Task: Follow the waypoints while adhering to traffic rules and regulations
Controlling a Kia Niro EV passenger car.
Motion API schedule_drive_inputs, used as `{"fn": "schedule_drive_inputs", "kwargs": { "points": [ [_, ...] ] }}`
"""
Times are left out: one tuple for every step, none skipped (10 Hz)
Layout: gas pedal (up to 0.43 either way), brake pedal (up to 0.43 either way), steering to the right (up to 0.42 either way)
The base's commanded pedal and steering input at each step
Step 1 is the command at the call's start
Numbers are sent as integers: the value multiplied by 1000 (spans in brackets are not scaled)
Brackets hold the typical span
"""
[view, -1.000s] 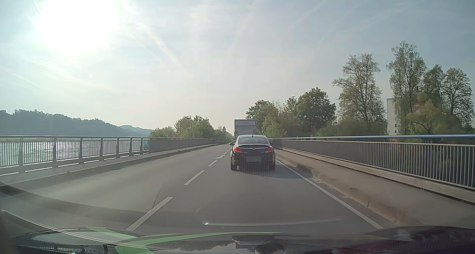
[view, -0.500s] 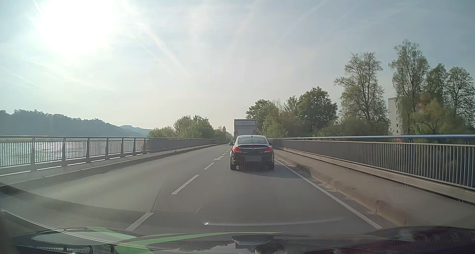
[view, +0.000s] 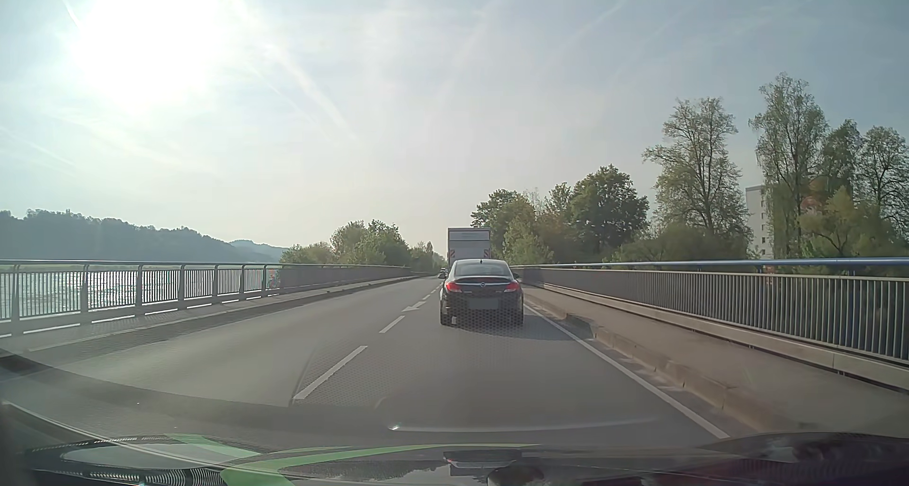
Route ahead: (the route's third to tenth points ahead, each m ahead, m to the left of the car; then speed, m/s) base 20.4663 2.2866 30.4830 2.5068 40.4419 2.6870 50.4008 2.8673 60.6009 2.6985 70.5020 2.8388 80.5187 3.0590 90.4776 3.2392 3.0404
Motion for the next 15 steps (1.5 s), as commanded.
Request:
{"fn": "schedule_drive_inputs", "kwargs": {
  "points": [
    [20, 0, 0],
    [20, 0, 0],
    [20, 0, 0],
    [20, 0, 0],
    [20, 0, 0],
    [20, 0, 0],
    [20, 0, -1],
    [20, 0, -1],
    [20, 0, -1],
    [20, 0, -1],
    [20, 0, -1],
    [20, 0, -1],
    [20, 0, -1],
    [20, 0, -1],
    [20, 0, -1]
  ]
}}
